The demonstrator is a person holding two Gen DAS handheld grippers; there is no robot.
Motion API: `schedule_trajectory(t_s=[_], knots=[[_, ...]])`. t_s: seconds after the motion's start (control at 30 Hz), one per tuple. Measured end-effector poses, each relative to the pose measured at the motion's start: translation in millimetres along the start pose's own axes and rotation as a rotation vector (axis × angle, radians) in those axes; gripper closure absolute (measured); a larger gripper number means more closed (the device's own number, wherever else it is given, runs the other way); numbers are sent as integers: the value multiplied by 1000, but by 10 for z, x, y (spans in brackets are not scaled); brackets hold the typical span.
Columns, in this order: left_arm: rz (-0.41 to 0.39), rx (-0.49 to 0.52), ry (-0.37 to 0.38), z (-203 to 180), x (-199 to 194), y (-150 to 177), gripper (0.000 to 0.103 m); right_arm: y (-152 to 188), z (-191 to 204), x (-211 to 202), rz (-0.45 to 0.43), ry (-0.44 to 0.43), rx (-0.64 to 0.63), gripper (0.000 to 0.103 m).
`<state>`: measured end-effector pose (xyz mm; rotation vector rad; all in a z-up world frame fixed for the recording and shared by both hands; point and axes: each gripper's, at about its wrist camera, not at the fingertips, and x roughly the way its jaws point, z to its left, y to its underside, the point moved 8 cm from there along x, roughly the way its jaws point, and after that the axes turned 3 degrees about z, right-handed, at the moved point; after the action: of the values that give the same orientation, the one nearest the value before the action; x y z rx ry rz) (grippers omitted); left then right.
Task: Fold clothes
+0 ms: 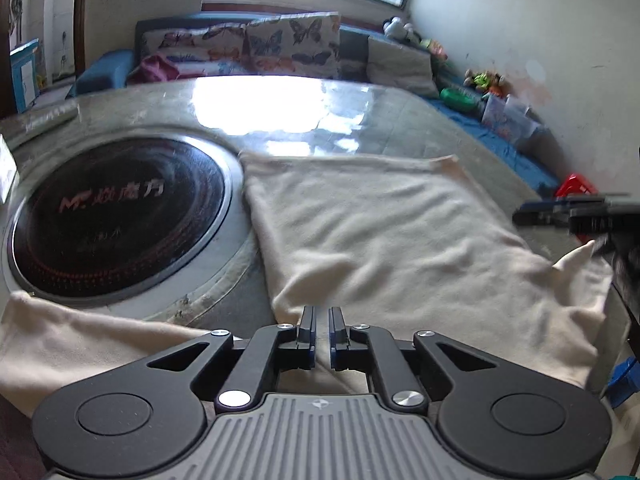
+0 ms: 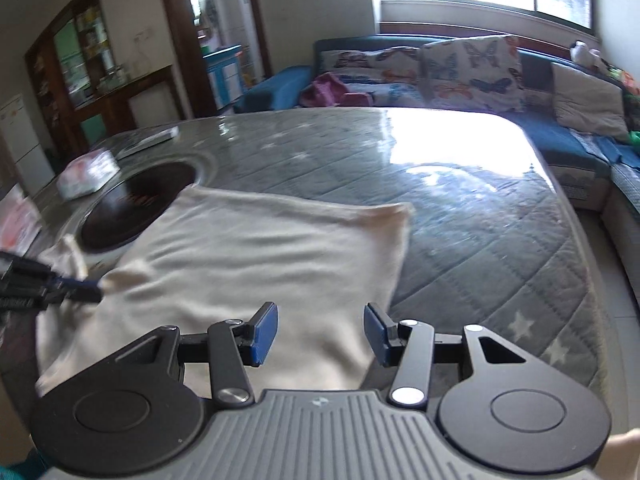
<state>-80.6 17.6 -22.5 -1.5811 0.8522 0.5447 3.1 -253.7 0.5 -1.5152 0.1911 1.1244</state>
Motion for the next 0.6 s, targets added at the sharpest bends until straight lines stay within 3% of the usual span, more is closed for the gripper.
schedule_trajectory(t_s=[0.23, 0.43, 0.6], knots=[[-22, 13, -37, 82, 25, -228, 95, -225, -248, 310, 15, 39, 27, 55], [-64, 17, -120, 180, 284, -672, 70, -342, -322, 530, 37, 44, 49, 55], [-33, 7, -177, 348, 629, -873, 70, -422, -354, 692, 50, 57, 59, 56]])
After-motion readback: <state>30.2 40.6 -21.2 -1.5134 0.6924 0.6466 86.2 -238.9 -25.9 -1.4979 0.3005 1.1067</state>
